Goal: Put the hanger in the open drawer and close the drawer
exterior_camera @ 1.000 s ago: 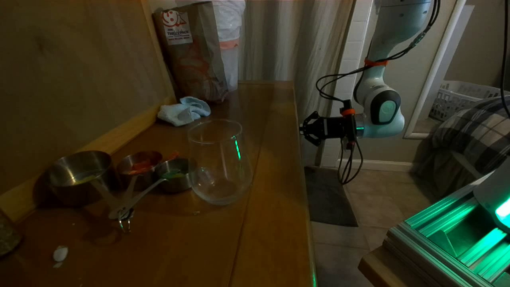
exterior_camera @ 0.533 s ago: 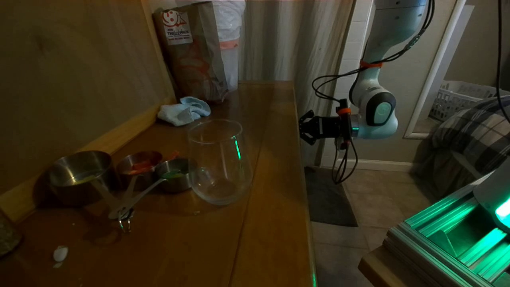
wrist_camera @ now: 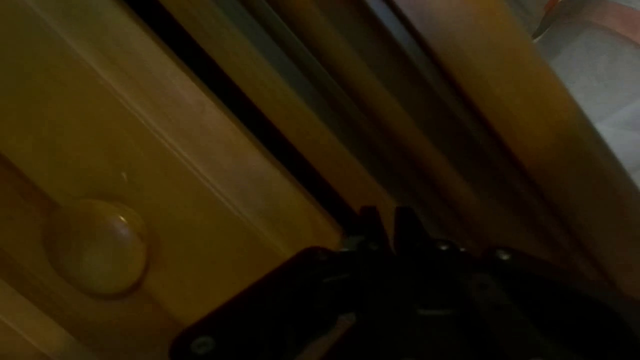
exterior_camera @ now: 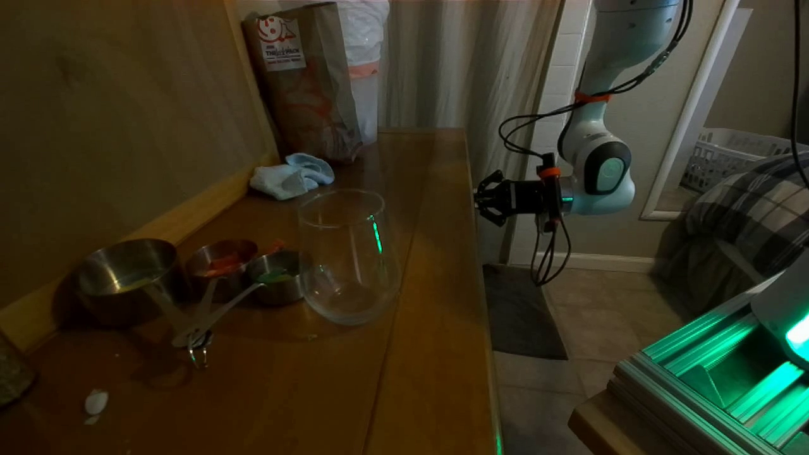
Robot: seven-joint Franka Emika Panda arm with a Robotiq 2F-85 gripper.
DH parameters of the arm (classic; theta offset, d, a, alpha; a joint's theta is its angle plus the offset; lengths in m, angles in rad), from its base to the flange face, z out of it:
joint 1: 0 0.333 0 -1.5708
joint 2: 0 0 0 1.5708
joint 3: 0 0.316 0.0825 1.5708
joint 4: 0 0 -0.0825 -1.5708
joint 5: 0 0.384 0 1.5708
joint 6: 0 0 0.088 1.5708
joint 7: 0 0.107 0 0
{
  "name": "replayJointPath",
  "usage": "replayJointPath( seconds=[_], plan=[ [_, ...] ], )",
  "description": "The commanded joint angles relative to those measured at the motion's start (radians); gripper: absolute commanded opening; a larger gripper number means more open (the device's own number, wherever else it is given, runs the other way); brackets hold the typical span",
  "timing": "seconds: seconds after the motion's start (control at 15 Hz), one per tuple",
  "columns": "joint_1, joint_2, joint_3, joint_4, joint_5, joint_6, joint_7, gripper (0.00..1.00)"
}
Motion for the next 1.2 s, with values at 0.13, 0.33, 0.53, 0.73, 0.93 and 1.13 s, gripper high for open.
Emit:
replayJointPath(
  seconds=[0.13, 0.33, 0.53, 0.73, 0.93, 1.13],
  plan=[
    [0.012, -0.132, -0.114, -0.076, -0.129, 0.002, -0.041, 0.58],
    [0.020, -0.235, -0.175, -0.116, -0.312, 0.018, -0.088, 0.78],
    [0.017, -0.359, -0.205, -0.161, -0.484, 0.051, -0.125, 0.98],
    [0.015, -0.500, -0.204, -0.215, -0.642, 0.093, -0.148, 1.00],
    [0.012, -0.635, -0.178, -0.267, -0.792, 0.143, -0.146, 1.00],
    [-0.050, -0.558, -0.131, -0.201, -0.736, 0.105, -0.119, 1.00]
  ],
)
